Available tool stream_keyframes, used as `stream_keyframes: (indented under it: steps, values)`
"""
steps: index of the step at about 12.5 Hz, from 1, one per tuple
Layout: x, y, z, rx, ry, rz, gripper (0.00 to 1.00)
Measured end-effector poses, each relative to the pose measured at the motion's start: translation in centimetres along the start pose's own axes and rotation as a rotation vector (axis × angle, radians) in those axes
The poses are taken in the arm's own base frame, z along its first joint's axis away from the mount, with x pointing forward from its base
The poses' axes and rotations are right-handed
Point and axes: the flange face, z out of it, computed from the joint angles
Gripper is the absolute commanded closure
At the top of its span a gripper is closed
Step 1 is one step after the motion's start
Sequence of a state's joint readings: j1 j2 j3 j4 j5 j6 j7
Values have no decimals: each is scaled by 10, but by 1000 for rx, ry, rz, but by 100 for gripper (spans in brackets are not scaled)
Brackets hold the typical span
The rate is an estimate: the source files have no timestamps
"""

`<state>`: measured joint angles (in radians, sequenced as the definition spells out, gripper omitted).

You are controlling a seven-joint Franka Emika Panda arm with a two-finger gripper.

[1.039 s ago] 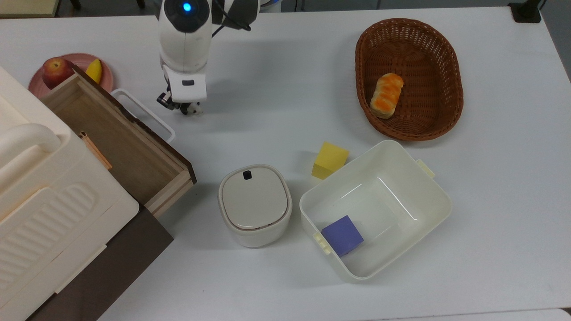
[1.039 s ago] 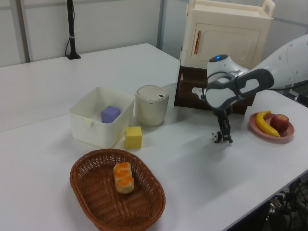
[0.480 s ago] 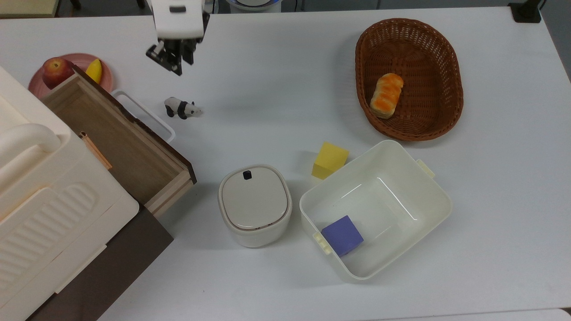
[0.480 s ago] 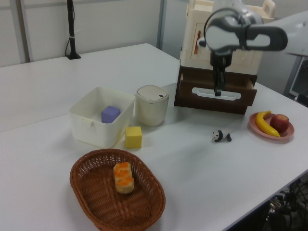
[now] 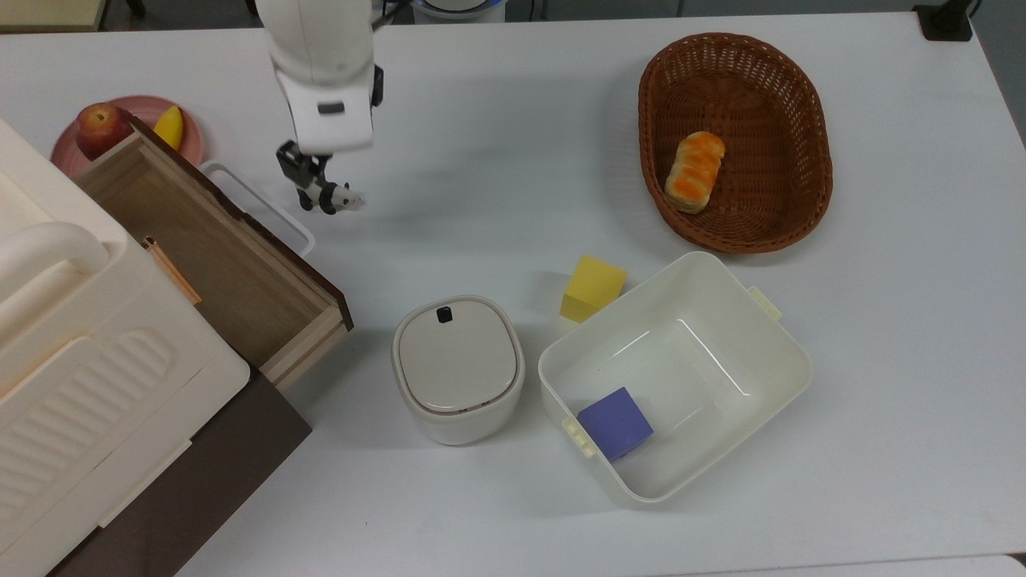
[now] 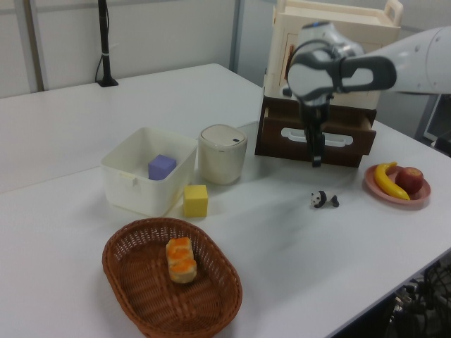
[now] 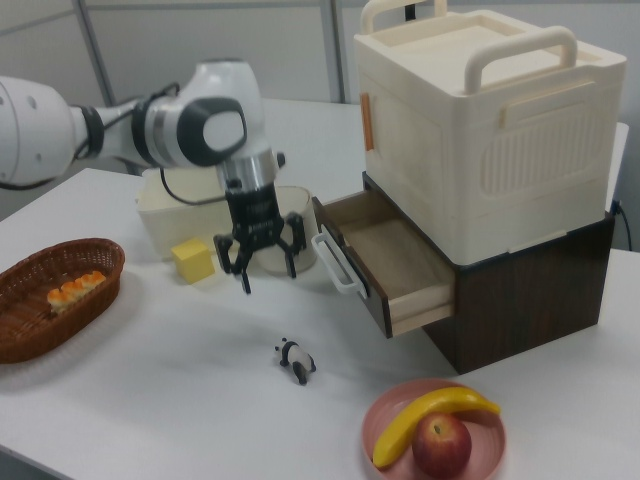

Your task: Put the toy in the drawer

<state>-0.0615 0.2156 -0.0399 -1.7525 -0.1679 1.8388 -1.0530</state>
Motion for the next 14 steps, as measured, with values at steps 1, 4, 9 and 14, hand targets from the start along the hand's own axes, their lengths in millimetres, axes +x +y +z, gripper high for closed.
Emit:
stream_keyframes:
  steps: [1, 4, 9, 14]
  values:
    - [3, -2, 20, 8, -17, -12, 20]
    - [7, -12, 63, 3, -63, -56, 24]
    - [16, -7, 112, -10, -131, -112, 47]
    - [15, -5, 127, -15, -188, -146, 86]
